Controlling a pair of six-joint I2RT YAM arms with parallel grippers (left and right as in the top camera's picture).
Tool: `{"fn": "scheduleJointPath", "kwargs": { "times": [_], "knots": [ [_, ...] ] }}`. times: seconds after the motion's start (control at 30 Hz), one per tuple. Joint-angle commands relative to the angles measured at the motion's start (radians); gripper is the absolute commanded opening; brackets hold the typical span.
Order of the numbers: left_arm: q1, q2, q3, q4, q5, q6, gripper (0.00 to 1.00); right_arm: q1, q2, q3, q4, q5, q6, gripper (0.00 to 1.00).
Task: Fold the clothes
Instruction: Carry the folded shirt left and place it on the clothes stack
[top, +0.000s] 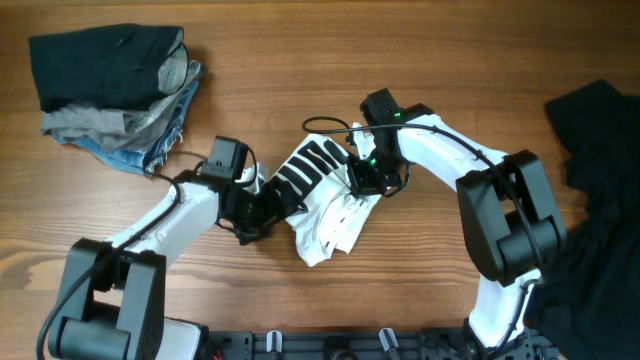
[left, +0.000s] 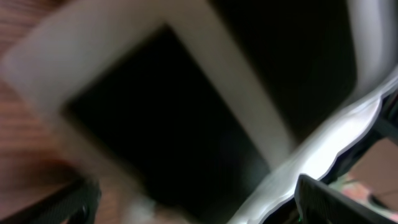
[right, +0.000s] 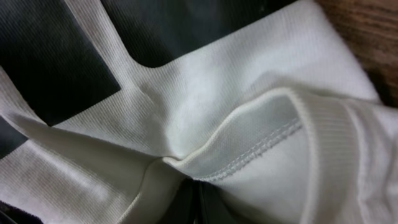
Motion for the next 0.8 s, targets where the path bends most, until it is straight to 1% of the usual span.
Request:
{"fn": "scheduleJointPath", "kwargs": {
  "times": [0.0, 0.1, 0.13, 0.17, 0.2, 0.23, 0.27, 0.3, 0.33, 0.37, 0.4, 0.43, 0.47, 0.5, 0.53, 0.57, 0.6, 0.63, 0.67, 0.7, 0.73, 0.77],
  "knots": [
    [-0.004, 0.038, -0.093, 0.18, 0.063, -0.214, 0.98, 0.01, 0.072, -0.03, 0.003, 0.032, -0.021, 0.04],
    [-0.063, 0.081, -0.113, 0.366, 0.061, -0.29, 0.92, 0.01, 0.072, -0.03, 0.003, 0.032, -0.019, 0.04],
    [-0.111, 0.109, -0.113, 0.432, 0.034, -0.328, 0.87, 0.01, 0.072, -0.03, 0.003, 0.032, -0.019, 0.04],
    [-0.139, 0.127, -0.113, 0.455, -0.006, -0.352, 0.86, 0.01, 0.072, -0.03, 0.002, 0.032, -0.018, 0.04],
    [-0.173, 0.153, -0.113, 0.471, -0.066, -0.414, 0.8, 0.01, 0.072, -0.03, 0.002, 0.032, -0.018, 0.04],
    [-0.184, 0.169, -0.113, 0.49, -0.075, -0.453, 0.75, 0.01, 0.072, -0.03, 0.002, 0.032, -0.018, 0.04],
    [-0.184, 0.174, -0.113, 0.519, -0.074, -0.46, 0.7, 0.01, 0.072, -0.03, -0.001, 0.031, -0.017, 0.04],
    [-0.184, 0.174, -0.113, 0.551, -0.074, -0.455, 0.45, 0.01, 0.072, -0.03, -0.01, 0.028, -0.017, 0.04],
    [-0.183, 0.174, -0.113, 0.568, -0.071, -0.437, 0.11, 0.01, 0.071, -0.029, -0.024, 0.029, -0.019, 0.04],
    [-0.18, 0.173, -0.113, 0.568, -0.055, -0.4, 0.04, 0.006, 0.067, -0.022, -0.05, 0.04, -0.019, 0.04],
    [-0.171, 0.167, -0.111, 0.55, -0.025, -0.349, 0.04, -0.006, 0.052, -0.003, -0.106, 0.058, -0.02, 0.04],
    [-0.149, 0.146, -0.102, 0.48, -0.015, -0.294, 0.04, -0.026, 0.014, 0.024, -0.172, 0.083, -0.021, 0.04],
    [-0.119, 0.114, -0.084, 0.395, -0.018, -0.236, 0.04, -0.044, -0.033, 0.044, -0.215, 0.098, -0.022, 0.05],
    [-0.084, 0.072, -0.052, 0.287, -0.026, -0.153, 0.04, -0.071, -0.113, 0.063, -0.253, 0.097, -0.044, 0.05],
    [-0.039, 0.018, 0.002, 0.153, -0.05, -0.064, 0.04, -0.09, -0.179, 0.072, -0.266, 0.098, -0.048, 0.05],
    [0.001, -0.031, 0.073, 0.014, -0.083, 0.026, 0.04, -0.114, -0.265, 0.08, -0.27, 0.097, -0.047, 0.06],
    [0.05, -0.086, 0.192, -0.15, -0.122, 0.148, 0.04, -0.137, -0.366, 0.08, -0.255, 0.097, -0.047, 0.08],
    [0.093, -0.125, 0.326, -0.285, -0.169, 0.23, 0.04, -0.154, -0.442, 0.08, -0.235, 0.097, -0.044, 0.1],
    [0.14, -0.148, 0.465, -0.365, -0.205, 0.285, 0.04, -0.162, -0.506, 0.08, -0.215, 0.097, -0.043, 0.13],
    [0.177, -0.156, 0.572, -0.381, -0.221, 0.318, 0.04, -0.163, -0.541, 0.08, -0.203, 0.097, -0.043, 0.14],
    [0.222, -0.156, 0.684, -0.365, -0.229, 0.34, 0.04, -0.162, -0.586, 0.08, -0.189, 0.097, -0.034, 0.15],
    [0.293, -0.151, 0.785, -0.288, -0.242, 0.338, 0.04, -0.162, -0.606, 0.08, -0.188, 0.097, -0.012, 0.15]
  ]
}}
